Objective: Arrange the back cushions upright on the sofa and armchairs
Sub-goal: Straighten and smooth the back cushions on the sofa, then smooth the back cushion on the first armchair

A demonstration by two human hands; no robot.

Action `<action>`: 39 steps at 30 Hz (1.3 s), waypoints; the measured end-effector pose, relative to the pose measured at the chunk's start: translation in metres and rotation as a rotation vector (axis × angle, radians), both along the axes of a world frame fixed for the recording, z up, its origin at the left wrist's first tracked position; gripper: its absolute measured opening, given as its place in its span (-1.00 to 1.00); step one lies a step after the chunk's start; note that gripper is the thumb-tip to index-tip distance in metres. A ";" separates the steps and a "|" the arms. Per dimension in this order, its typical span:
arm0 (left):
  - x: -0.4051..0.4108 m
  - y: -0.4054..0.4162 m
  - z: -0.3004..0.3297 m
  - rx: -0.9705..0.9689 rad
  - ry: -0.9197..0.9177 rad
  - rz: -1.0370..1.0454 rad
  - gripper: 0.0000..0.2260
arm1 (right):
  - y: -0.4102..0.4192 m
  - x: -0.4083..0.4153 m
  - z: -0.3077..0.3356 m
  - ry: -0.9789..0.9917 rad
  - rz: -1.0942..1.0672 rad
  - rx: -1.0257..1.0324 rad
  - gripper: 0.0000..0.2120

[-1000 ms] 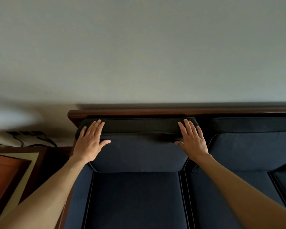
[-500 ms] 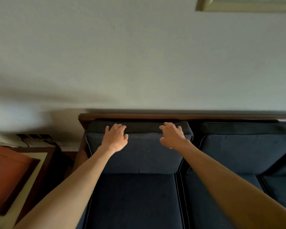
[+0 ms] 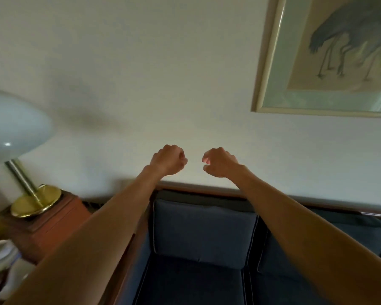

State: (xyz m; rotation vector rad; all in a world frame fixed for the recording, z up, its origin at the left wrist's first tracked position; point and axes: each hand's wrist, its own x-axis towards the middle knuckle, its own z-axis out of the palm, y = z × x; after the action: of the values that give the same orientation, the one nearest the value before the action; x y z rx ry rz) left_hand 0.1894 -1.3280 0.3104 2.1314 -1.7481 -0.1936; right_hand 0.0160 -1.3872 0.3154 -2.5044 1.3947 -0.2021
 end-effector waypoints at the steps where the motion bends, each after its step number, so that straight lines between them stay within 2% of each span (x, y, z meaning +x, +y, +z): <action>1: -0.001 0.019 0.018 -0.028 -0.021 0.011 -0.81 | 0.016 0.001 0.016 -0.018 0.015 -0.026 -0.66; 8: 0.001 0.166 0.077 -0.078 -0.101 0.122 -0.81 | 0.139 0.017 0.063 -0.104 0.181 -0.078 -0.72; 12: 0.023 0.262 0.093 -0.094 -0.115 0.231 -0.79 | 0.213 0.055 0.078 -0.119 0.307 -0.090 -0.74; 17: 0.079 0.407 0.098 -0.062 -0.087 0.495 -0.83 | 0.325 0.144 0.077 -0.133 0.583 -0.067 -0.79; 22: 0.140 0.584 0.090 -0.029 -0.087 0.801 -0.86 | 0.473 0.236 0.073 -0.145 0.815 -0.053 -0.80; 28: 0.179 0.813 0.036 0.071 -0.007 1.088 -0.86 | 0.676 0.320 0.016 -0.034 1.131 0.034 -0.78; 34: 0.223 0.993 -0.042 0.119 0.096 1.217 -0.77 | 0.835 0.380 -0.065 0.019 1.209 0.142 -0.76; 39: 0.244 1.108 -0.123 0.157 0.162 1.268 -0.70 | 0.944 0.418 -0.138 0.210 1.252 0.228 -0.68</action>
State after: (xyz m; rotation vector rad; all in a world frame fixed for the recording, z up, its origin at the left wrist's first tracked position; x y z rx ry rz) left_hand 0.4337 -0.2203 0.1879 2.7704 -0.0847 -0.1314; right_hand 0.4345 -0.4436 0.1775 -2.7046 -0.2783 0.4431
